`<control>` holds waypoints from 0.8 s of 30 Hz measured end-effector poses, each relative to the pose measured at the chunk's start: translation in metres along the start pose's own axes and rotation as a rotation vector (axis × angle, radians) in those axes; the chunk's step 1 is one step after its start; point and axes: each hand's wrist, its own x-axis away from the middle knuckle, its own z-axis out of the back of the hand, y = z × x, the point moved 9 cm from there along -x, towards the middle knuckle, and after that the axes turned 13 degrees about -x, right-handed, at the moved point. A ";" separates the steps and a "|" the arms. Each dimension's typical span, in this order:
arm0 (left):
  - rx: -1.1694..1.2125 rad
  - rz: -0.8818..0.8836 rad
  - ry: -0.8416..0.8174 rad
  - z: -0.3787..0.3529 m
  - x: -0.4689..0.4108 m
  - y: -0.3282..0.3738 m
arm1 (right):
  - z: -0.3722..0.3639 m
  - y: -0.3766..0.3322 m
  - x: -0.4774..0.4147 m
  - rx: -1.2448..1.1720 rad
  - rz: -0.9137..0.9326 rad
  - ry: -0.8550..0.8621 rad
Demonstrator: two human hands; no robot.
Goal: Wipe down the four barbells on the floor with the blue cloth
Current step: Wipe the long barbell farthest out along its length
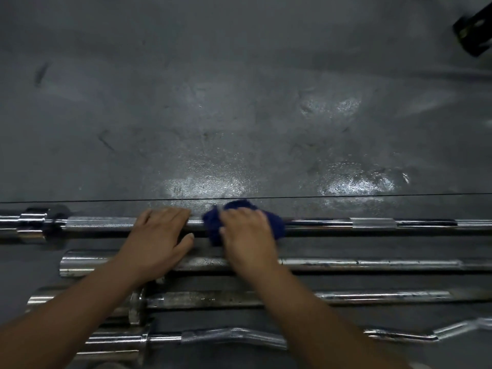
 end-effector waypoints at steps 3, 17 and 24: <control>0.001 -0.010 -0.001 0.000 -0.001 0.001 | -0.013 -0.011 -0.004 -0.103 0.049 -0.122; 0.034 -0.062 0.030 -0.007 0.033 0.010 | -0.001 0.047 0.039 0.028 -0.137 -0.096; 0.022 -0.028 -0.003 0.000 0.004 -0.009 | 0.011 0.076 -0.040 0.104 -0.162 -0.221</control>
